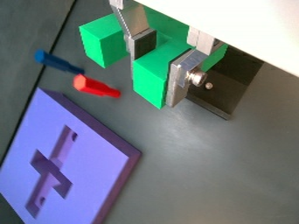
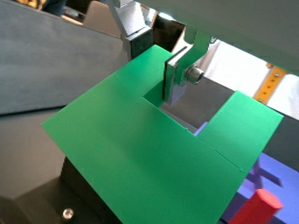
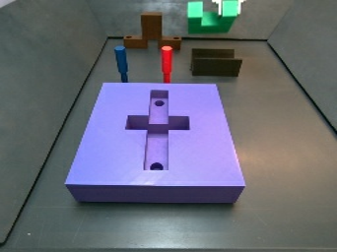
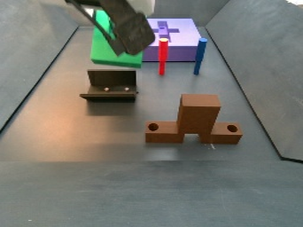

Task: Pick up the green object. Move up. Place the green object on the fixture. Regrasp the green object. Move to above the board. Insert the green object.
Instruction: Place the green object on the fixture.

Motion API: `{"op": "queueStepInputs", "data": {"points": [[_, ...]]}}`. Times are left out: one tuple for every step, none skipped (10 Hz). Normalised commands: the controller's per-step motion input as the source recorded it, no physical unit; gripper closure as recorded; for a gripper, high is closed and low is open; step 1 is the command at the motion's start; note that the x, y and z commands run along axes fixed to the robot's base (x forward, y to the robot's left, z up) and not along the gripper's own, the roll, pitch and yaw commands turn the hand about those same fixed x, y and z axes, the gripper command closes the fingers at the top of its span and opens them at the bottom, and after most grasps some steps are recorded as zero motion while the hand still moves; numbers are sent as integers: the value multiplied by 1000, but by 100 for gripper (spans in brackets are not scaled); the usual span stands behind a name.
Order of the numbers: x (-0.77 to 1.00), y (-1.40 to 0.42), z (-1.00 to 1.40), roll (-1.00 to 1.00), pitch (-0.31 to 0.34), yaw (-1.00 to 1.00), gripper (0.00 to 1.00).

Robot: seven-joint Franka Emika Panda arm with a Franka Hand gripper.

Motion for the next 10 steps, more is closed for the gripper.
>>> {"op": "queueStepInputs", "data": {"points": [[677, 0, -480, -366, 117, 69, 100], [580, 0, -460, -337, 151, 106, 100], [523, 0, -314, -226, 240, 60, 100], [543, 0, -291, -69, 283, 51, 100], [500, 0, -294, -31, 243, 57, 100], [546, 0, -306, -3, 306, 17, 100], [583, 0, -346, -74, 369, 0, 100], [566, 0, -346, -131, 291, 0, 100], [571, 0, -306, -169, 177, 0, 100], [603, 0, -229, -71, 166, 0, 100]]}}
